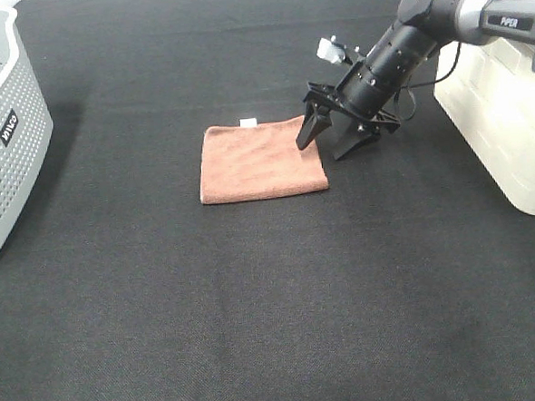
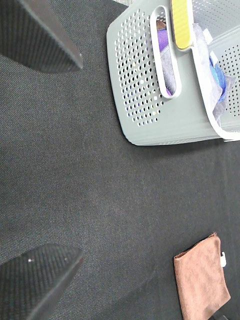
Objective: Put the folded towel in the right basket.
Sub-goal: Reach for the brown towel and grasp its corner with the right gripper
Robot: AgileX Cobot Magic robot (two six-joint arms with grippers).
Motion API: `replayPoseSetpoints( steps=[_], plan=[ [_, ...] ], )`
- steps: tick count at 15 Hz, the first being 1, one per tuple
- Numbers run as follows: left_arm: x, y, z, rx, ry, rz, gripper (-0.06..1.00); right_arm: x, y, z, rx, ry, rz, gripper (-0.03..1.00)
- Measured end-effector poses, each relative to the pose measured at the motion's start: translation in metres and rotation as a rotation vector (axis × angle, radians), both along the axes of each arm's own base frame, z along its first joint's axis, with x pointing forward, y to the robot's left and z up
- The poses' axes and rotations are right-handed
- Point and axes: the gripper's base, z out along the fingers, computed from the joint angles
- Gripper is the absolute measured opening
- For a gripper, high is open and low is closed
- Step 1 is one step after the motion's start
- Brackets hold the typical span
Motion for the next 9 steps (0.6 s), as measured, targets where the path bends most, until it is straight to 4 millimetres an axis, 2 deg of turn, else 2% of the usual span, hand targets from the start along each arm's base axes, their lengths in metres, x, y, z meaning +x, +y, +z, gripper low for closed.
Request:
replayPoseSetpoints(
  steps=[3,5,6,9],
  plan=[
    [0.000,0.000,0.000,0.000,0.000,0.000,0.88,0.000,0.006,-0.005,0.021,-0.005,0.019,0.66],
    [0.000,0.000,0.000,0.000,0.000,0.000,0.88,-0.002,0.017,-0.006,0.031,-0.020,0.039,0.60],
    [0.000,0.000,0.000,0.000,0.000,0.000,0.88,-0.003,0.019,-0.006,0.031,-0.022,0.042,0.54],
    [0.000,0.000,0.000,0.000,0.000,0.000,0.88,-0.001,0.020,-0.008,0.032,-0.034,0.030,0.22]
  ],
)
